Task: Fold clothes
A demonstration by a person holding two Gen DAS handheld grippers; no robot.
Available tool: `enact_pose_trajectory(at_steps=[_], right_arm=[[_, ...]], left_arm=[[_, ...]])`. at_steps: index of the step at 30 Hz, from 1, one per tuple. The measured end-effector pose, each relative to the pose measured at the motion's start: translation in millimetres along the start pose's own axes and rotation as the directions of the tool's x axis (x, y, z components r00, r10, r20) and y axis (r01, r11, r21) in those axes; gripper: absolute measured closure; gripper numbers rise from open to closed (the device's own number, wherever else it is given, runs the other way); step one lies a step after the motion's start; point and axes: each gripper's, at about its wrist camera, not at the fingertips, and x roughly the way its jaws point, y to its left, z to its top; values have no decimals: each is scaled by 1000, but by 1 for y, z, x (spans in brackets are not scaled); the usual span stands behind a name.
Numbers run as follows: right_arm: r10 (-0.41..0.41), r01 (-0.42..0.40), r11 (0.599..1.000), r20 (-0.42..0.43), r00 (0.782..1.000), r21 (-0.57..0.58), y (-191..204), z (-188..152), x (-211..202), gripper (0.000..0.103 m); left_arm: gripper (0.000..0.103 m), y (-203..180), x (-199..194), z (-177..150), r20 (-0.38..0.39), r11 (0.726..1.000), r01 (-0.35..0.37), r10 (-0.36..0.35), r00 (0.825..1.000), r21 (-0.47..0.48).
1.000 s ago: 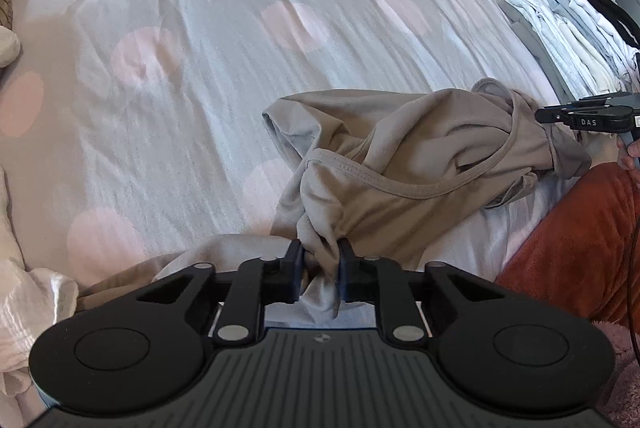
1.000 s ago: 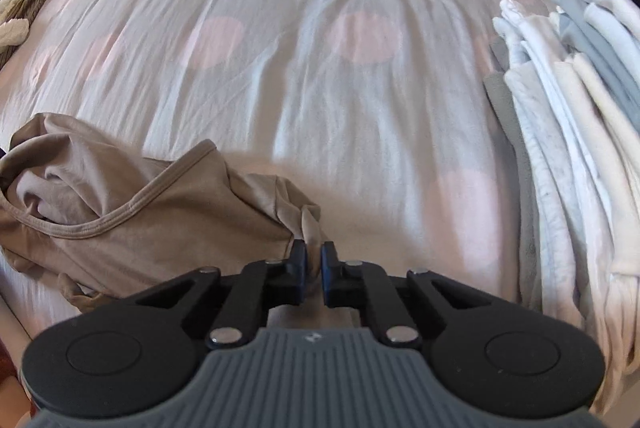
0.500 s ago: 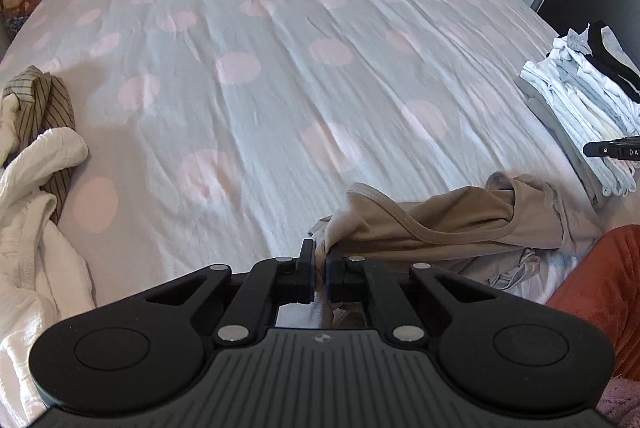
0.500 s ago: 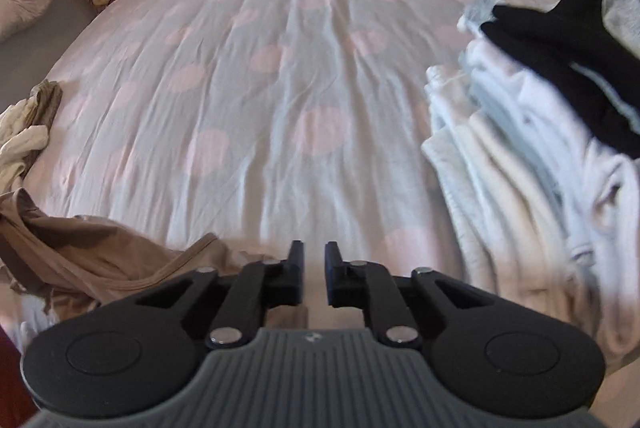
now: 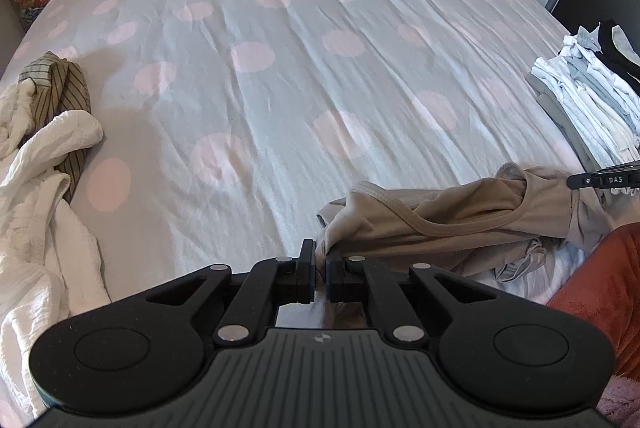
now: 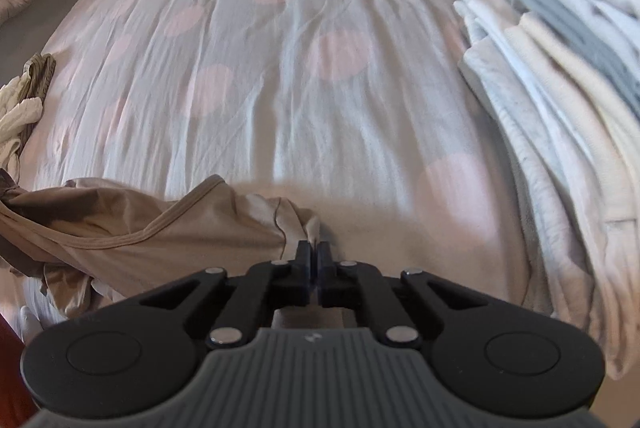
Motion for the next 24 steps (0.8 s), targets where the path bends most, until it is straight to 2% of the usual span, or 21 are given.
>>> enact_pose_trajectory(at_steps=[4,7,10,13,17,20,24], right_arm=[[-6,4,1000,126,992,13,-7,15,-39,100],[-14,14,1000,258,966,2,-8,31,-75,100],[-55,71,997,324,944,-37,-6,38,-95,100],[-86,101,994,261,962,-43,-12,33,-83,100],[-132,138,990,134,982,-37,-24,5,-50,100],[-149,151,986,38,988,-69,-29,-11,-29,100],[-142,134,984,-63,988,-117,-30,-26,-12,98]], left_arm=[[100,1,-17,14,65,1000,-23,23,998,3],[100,-1,-35,24,138,998,-57,56,989,3],[101,-2,-47,30,193,997,-83,81,978,2],[101,-3,-30,23,133,998,-67,64,989,21],[101,0,9,-6,3,997,-64,64,998,45],[100,-3,34,-28,-109,996,-24,33,994,83],[99,-12,50,-45,-187,989,-11,39,982,145]])
